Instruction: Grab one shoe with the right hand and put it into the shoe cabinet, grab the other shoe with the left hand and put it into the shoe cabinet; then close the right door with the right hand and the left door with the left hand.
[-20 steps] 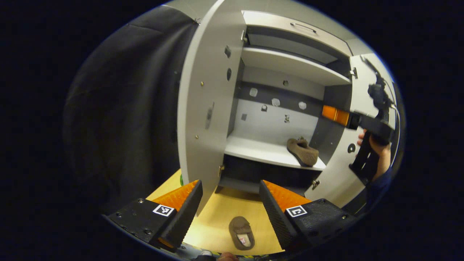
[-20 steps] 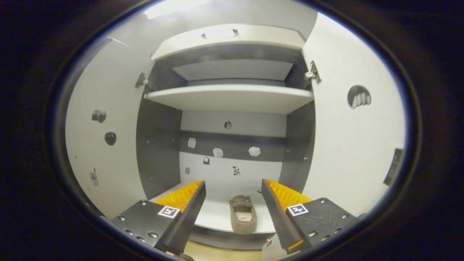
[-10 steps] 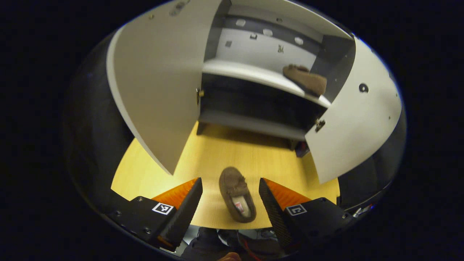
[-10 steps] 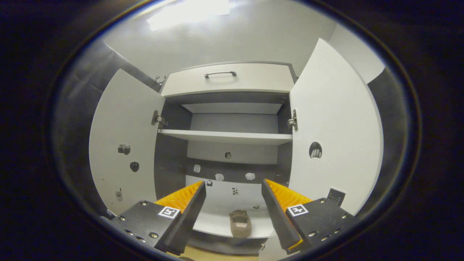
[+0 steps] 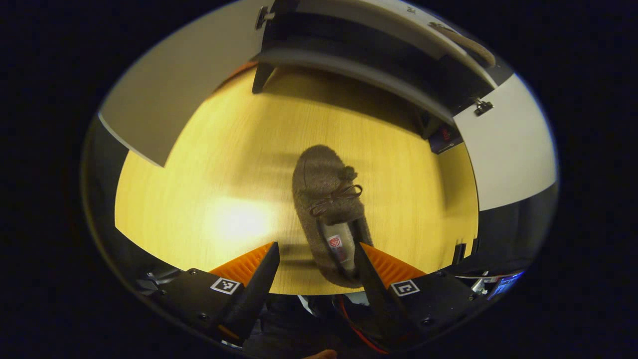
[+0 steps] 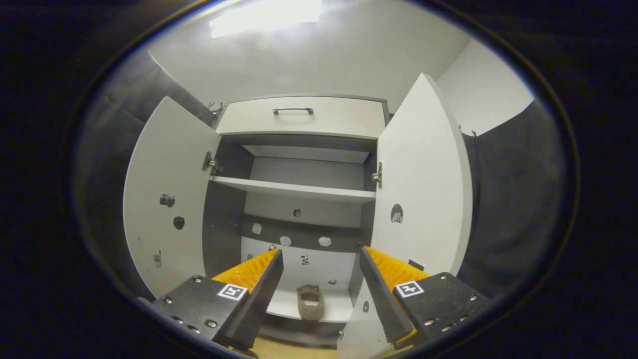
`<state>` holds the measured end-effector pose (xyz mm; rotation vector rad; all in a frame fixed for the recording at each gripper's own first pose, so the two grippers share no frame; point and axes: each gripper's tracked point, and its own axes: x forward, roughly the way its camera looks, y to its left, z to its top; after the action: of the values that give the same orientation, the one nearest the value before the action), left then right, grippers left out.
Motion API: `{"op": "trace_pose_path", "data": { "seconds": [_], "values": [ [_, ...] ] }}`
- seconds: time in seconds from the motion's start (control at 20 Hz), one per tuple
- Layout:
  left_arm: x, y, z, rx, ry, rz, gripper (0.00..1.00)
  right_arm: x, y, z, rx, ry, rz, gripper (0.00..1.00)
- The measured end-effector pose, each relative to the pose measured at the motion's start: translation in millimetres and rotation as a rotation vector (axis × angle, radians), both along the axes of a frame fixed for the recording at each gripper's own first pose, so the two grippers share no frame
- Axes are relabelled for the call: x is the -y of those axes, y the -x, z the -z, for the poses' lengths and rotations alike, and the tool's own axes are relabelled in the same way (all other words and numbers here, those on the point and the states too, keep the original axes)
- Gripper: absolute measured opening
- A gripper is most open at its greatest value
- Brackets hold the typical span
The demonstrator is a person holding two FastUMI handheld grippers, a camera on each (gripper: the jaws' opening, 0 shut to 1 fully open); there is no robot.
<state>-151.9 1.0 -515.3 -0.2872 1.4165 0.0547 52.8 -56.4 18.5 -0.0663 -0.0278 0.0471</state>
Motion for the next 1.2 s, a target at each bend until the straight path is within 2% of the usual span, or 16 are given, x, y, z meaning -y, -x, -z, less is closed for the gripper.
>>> {"op": "trace_pose_path", "data": {
  "seconds": [0.2,0.4,0.5,0.6,0.75,0.85,1.05,1.2],
  "values": [
    [0.3,10.2,30.8,-0.107,0.047,-0.037,0.89,15.2,12.9,-8.8,0.009,0.01,0.038,0.92],
    [9.8,13.2,51.3,-0.158,0.106,-0.098,0.77,28.4,23.5,-10.8,0.007,0.023,0.078,0.92],
    [12.5,14.0,59.3,-0.171,0.114,-0.103,0.71,33.8,25.7,-10.7,0.003,0.033,0.096,0.92],
    [18.6,11.5,61.1,-0.168,0.137,-0.114,0.63,37.6,28.1,-10.7,0.001,0.04,0.107,0.92],
    [22.3,9.9,58.7,-0.168,0.159,-0.118,0.37,41.9,31.1,-9.6,-0.006,0.046,0.121,0.92],
    [20.2,10.0,57.7,-0.168,0.161,-0.131,0.27,43.1,32.1,-8.3,-0.009,0.05,0.127,0.92],
    [10.6,8.6,56.1,-0.149,0.167,-0.173,0.08,45.0,35.0,-10.6,-0.002,0.046,0.13,0.93],
    [2.7,5.2,50.1,-0.132,0.136,-0.128,0.05,47.1,35.0,-9.9,-0.001,0.04,0.131,0.92]
  ]
}}
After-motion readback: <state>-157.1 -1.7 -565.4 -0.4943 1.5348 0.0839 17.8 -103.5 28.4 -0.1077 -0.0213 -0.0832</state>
